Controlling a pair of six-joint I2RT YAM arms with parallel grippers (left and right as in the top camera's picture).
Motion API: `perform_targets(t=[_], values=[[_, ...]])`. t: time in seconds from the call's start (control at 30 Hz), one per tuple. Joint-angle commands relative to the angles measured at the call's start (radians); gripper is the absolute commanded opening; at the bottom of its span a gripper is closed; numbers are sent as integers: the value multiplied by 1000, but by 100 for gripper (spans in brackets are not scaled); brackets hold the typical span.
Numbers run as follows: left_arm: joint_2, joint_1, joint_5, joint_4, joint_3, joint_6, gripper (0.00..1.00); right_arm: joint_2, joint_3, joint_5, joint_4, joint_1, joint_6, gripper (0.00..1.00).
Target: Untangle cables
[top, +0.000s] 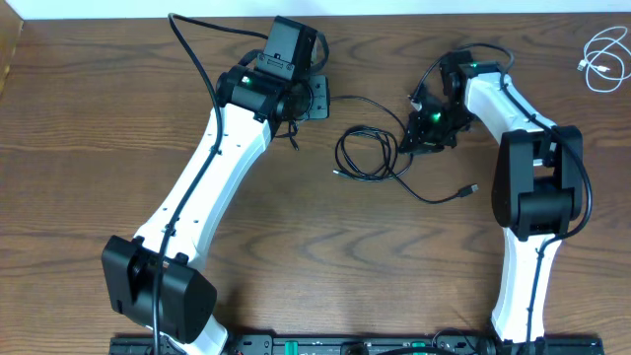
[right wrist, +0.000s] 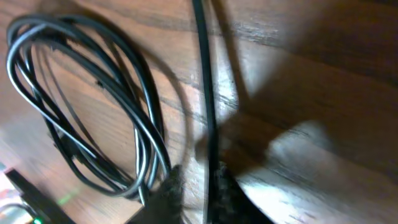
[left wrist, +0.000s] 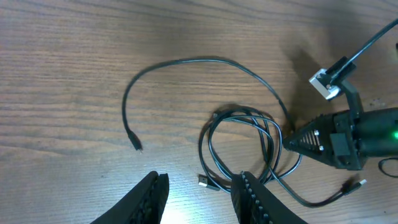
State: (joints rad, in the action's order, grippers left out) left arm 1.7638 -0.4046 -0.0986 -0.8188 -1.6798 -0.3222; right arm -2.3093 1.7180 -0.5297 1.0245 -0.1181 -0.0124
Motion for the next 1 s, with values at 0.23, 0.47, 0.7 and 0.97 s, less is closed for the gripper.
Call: perform_targets(t=[0.23,0.47,0.7,0.97], values=[[8,4,-23,5,-7,-11,39,54,22,28,-24,-24,-24,1],[8,5,-60,21,-7,-8,39,322,154,23,-21,-32,-24,1],[8,5,-158,82,-7,-4,39,562,199,23,-117,-33,-138,1],[8,5,-365,196,-7,43,63,643,199,54,-172,-34,-229,1]])
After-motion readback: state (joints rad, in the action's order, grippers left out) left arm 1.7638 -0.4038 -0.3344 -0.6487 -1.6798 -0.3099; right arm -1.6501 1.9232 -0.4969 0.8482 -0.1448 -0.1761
